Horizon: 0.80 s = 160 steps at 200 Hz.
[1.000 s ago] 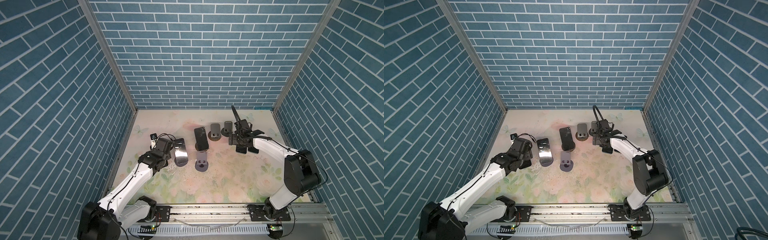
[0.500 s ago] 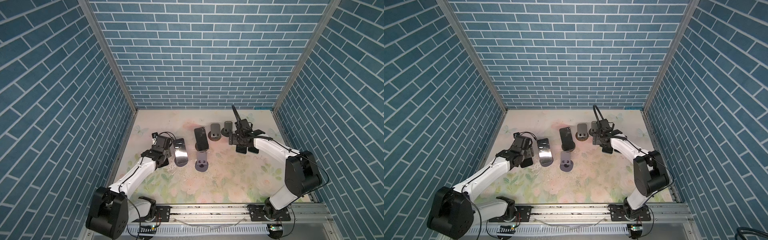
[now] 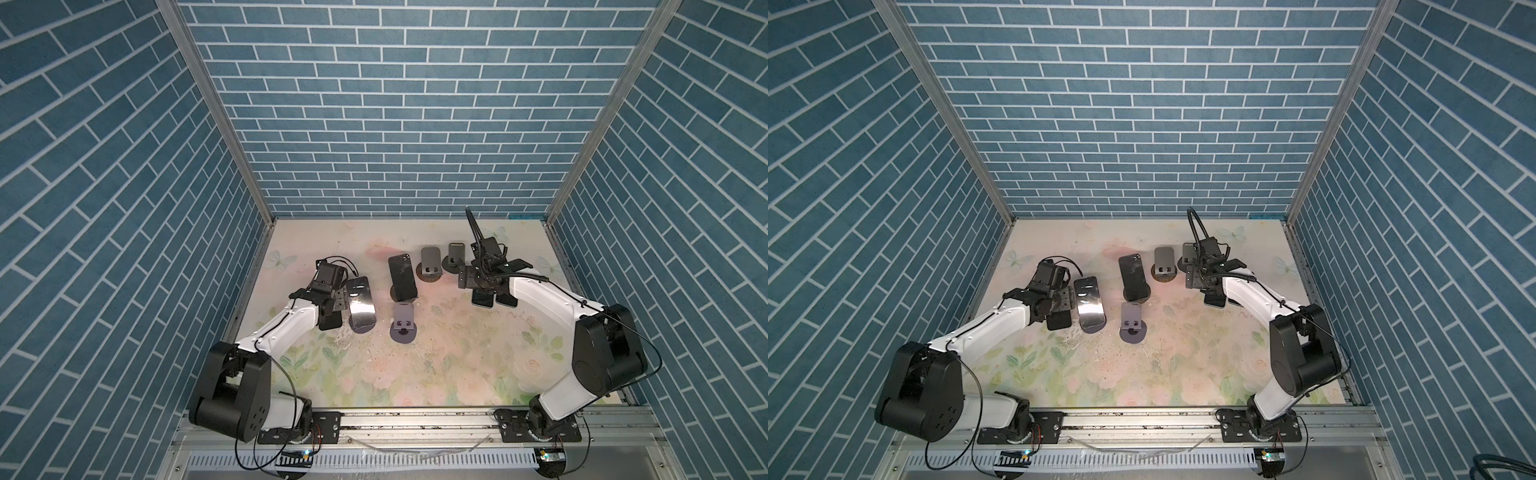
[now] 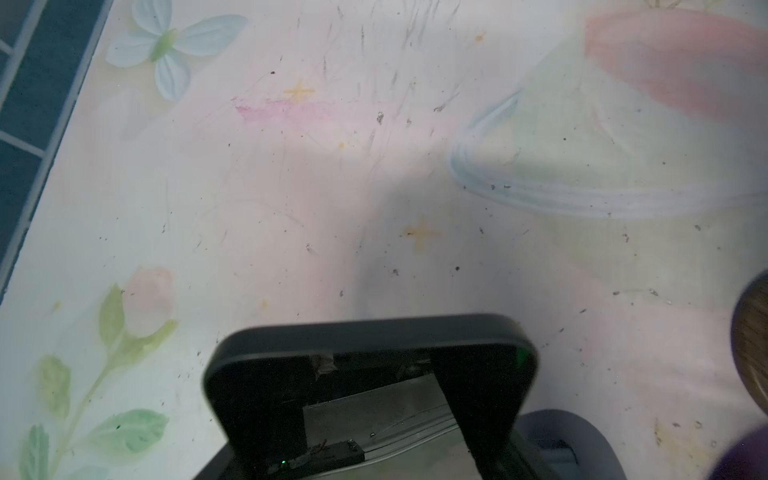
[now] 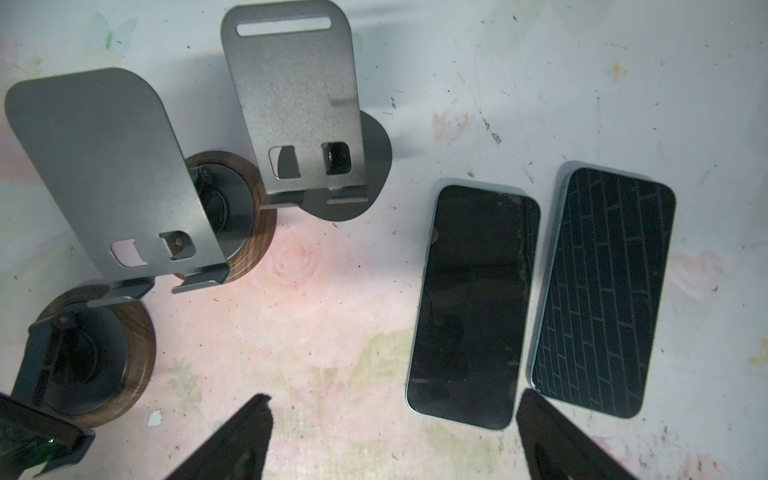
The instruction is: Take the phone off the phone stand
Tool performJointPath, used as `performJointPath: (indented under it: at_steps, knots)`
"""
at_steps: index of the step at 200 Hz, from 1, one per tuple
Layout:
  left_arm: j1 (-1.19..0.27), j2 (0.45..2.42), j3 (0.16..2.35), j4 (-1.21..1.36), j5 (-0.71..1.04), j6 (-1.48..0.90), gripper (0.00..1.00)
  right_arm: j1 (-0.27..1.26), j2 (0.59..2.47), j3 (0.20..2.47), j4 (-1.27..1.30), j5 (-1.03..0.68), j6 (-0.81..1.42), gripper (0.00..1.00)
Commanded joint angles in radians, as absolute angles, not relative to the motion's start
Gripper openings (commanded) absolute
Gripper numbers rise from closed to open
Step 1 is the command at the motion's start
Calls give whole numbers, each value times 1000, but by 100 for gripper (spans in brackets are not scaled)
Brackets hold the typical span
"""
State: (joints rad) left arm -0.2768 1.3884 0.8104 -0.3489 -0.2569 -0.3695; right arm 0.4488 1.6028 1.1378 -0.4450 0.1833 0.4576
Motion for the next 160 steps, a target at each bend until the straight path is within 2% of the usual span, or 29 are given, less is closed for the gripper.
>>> performJointPath:
  at_steps: [1,160]
  knots:
    - [-264,1421,861,-322,-239,-334,58,446,1561,1160,-473,199,486,93]
    - [-149,1527,899,-323,-122,-354,57,446,1498,1120,-489,224,492,93]
